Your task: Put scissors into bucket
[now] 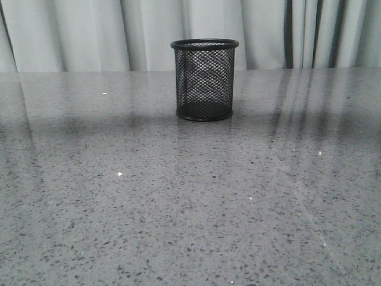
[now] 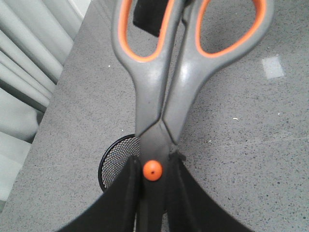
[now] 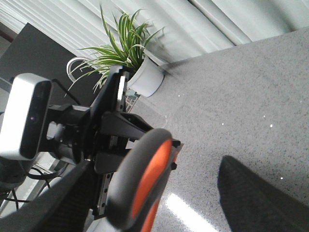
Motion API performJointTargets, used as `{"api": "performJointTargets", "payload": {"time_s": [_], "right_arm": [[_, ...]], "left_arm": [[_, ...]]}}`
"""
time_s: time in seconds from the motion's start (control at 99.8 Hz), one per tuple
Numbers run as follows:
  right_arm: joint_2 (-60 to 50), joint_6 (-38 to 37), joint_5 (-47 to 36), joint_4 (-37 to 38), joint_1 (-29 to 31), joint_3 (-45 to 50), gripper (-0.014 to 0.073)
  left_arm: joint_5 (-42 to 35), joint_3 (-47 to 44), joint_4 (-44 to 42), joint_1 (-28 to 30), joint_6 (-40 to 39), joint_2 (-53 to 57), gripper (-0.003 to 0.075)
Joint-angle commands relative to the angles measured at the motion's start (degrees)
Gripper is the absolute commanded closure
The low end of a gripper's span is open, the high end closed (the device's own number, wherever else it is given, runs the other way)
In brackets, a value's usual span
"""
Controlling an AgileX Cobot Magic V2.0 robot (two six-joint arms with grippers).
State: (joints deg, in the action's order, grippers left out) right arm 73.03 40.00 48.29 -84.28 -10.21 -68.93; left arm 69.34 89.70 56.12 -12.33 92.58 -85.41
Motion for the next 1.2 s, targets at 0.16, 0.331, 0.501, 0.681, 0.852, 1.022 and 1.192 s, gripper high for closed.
{"api": "performJointTargets", "payload": {"time_s": [0.16, 0.331, 0.501, 0.681, 0.852, 1.022, 1.192], "right_arm": [[1.3, 1.3, -0.7, -4.9, -3.6, -2.1, 0.0106], [1.7, 1.5, -1.1, -4.9, -3.7, -2.1, 0.0150], [1.7, 1.5, -1.3, -4.9, -3.7, -2.1, 0.0366], [1.7, 1.5, -1.4, -4.9, -3.7, -2.1, 0.0521], [1.7, 1.5, -1.7, -4.9, -3.7, -2.1, 0.0638], [1.7, 1.5, -1.8, -4.9, -3.7, -2.1, 0.0651], [1.7, 1.5, -2.0, -4.5, -3.7, -2.1, 0.0651]], "left_arm": [[-0.8, 1.9, 5.2, -0.6, -0.5, 2.5, 0.0659], [-0.8, 1.9, 5.2, -0.6, -0.5, 2.5, 0.0659], [-0.8, 1.9, 5.2, -0.6, -0.5, 2.5, 0.0659], [-0.8, 1.9, 5.2, -0.6, -0.5, 2.5, 0.0659], [-0.8, 1.9, 5.2, -0.6, -0.5, 2.5, 0.0656], [-0.8, 1.9, 5.6, -0.6, -0.5, 2.5, 0.0655], [-1.1, 1.9, 8.3, -0.6, -0.5, 2.6, 0.0566]]}}
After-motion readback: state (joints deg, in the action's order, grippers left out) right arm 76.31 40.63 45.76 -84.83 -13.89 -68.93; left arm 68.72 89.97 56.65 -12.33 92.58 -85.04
